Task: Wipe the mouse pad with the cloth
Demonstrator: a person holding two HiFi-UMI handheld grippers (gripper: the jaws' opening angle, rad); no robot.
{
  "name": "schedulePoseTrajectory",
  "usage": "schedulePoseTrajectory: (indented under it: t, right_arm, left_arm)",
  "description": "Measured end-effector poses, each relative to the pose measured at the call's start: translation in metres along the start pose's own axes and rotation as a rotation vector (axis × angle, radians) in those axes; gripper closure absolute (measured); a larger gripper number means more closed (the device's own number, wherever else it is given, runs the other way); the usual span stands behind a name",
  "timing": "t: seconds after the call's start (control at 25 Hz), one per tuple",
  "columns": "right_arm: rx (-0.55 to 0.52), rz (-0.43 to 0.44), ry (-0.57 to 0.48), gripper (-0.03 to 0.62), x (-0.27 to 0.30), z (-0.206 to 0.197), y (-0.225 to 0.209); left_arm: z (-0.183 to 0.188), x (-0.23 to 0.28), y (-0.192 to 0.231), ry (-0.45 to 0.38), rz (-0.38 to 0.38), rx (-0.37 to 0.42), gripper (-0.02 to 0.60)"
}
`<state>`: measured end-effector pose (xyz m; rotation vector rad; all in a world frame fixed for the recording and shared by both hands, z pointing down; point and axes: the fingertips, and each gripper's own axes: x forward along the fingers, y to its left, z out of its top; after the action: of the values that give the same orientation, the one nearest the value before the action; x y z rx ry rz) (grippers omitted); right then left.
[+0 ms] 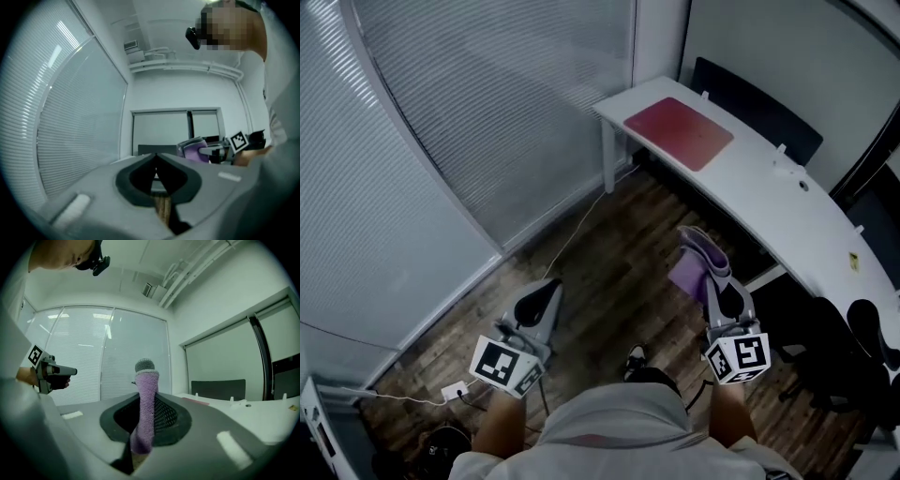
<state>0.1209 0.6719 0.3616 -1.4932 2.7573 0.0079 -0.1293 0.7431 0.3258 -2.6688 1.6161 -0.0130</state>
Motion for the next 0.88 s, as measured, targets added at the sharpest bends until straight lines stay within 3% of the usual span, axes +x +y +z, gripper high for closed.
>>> schedulePoseTrajectory:
  t: [0.4,0.64,0.88]
  right_arm:
    - [0.033,0.002,0.022,0.549,0.059,-0.011,-0.124]
    - [0.031,-0.006,0.048,0.549,0.09,-0.015,-0.162]
    - [0.01,-0.018,0.075,0.549,0.138,-0.021,-0.182]
  left_arm:
    - [-0.002,0.139,-0.006,0.024,-0.003,-0.008,0.58]
    - [-0.013,0.191,0.001,0.026,-0.023,-0.036,0.58]
    - [-0.021,0.238,0.039,0.012,-0.04,-0.072,0.58]
